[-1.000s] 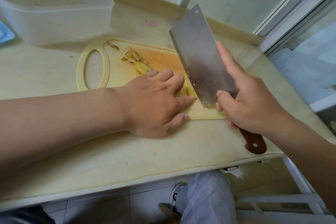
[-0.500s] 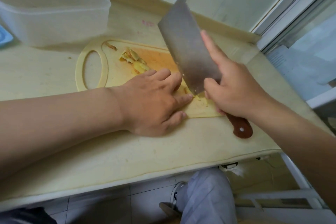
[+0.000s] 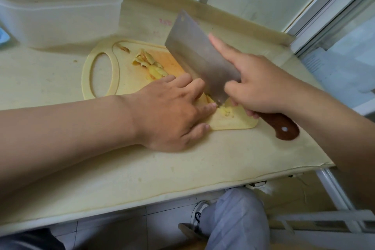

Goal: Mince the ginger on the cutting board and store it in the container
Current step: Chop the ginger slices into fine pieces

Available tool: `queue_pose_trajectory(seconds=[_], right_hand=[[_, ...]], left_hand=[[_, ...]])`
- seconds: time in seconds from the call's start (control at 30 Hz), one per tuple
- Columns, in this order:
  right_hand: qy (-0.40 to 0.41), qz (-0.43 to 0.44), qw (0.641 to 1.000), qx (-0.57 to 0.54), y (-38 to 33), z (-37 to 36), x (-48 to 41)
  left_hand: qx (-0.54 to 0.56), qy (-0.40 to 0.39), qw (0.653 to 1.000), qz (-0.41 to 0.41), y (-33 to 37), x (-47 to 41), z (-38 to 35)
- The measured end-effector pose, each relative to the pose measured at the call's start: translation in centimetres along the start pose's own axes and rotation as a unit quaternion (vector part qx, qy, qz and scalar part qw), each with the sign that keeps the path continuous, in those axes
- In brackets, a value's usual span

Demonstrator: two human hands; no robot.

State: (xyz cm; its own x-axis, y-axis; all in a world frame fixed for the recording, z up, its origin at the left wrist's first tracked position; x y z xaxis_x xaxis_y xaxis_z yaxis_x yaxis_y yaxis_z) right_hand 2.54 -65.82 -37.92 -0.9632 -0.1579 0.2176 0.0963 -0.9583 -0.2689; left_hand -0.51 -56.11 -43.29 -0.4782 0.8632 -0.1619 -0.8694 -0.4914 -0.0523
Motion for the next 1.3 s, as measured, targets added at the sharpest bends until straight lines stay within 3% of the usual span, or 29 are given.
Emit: queue_pose_trajectory(seconds=[0.13,0.3,0.4,0.7,1.0,1.3], right_hand=[[0.021,0.019,1.0,0.013,-1.9,0.4,-1.7],[0.131,0.023,0.99,-0.056,0.3,0.0,1.1],[0.152,0.022,0.986,-0.072,1.3,-0.6,3.3],[0.103,0.016,0.993,-0.048,1.7,-0.5,5.3],[0.001,-0.005,1.0,-0.027,0.6,-0.3,2.6],[0.019,0.0,1.0,-0.024,-1.2,0.0,-1.6]], left_hand=[[0.002,0.005,1.0,-0.001,0.0,0.1,0.0],[-0.002,0.004,1.0,0.003,0.0,0.1,0.0],[-0.003,0.016,1.0,0.002,0.0,0.2,0.1],[0.007,0.013,1.0,-0.003,0.0,0.2,0.0],[0.013,0.029,0.999,-0.009,0.1,0.1,0.1],[0.009,0.035,0.999,-0.012,0.2,0.4,0.6]])
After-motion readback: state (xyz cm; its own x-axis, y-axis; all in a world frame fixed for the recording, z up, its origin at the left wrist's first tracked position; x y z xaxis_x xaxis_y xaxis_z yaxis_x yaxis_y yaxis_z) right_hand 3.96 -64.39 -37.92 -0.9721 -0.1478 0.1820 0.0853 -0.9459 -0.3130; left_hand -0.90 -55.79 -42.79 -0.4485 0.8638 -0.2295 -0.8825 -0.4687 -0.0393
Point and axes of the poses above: each hand's wrist, its own x-axis away from the middle knuckle, its own z-axis out of the back of the hand, y = z × x, the point moved 9 cm from there along -x, towards the middle knuckle, and after that the axes turned 5 degrees about -y, right-handed, at the moved point
